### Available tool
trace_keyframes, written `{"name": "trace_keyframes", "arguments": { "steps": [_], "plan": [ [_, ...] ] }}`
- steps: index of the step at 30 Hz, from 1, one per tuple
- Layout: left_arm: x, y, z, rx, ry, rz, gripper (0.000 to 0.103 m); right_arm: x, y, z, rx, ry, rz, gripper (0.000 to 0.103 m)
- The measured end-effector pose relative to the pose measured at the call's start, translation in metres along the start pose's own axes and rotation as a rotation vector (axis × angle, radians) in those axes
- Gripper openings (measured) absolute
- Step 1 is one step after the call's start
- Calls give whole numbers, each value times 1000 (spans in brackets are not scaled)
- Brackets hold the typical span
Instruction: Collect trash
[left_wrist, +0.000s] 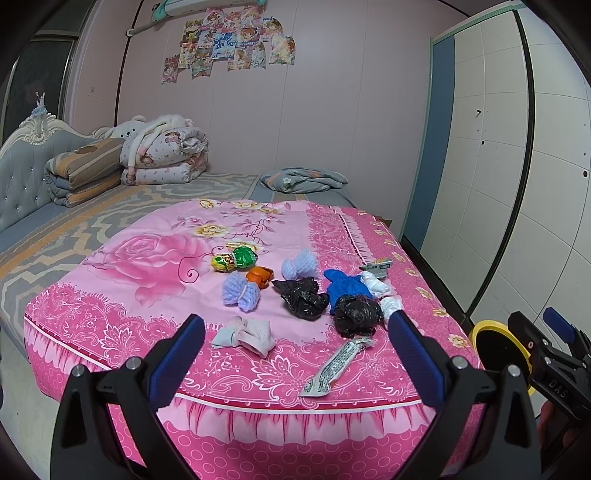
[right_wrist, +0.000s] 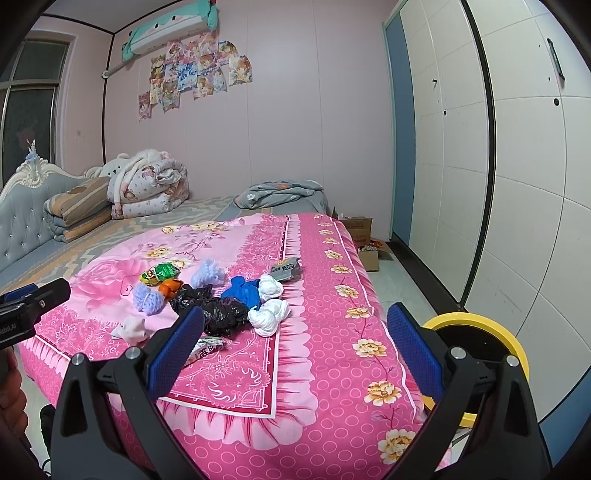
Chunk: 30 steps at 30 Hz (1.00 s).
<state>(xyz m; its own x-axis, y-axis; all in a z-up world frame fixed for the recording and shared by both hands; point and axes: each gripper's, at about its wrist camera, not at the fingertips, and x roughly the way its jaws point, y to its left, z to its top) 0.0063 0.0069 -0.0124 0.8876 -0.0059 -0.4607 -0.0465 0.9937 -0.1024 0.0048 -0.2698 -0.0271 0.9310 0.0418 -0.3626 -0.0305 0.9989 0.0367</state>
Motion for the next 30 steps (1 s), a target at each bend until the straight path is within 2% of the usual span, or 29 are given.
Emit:
{"name": "trace_keyframes", "arguments": {
  "steps": [22,30],
  "plan": [
    [3,3,-3,-3,11,1,96,12,-2,3,3,39,3,95],
    [17,21,-2,1,41,28,96,26,-6,4,-13,62,-16,95]
  ]
}}
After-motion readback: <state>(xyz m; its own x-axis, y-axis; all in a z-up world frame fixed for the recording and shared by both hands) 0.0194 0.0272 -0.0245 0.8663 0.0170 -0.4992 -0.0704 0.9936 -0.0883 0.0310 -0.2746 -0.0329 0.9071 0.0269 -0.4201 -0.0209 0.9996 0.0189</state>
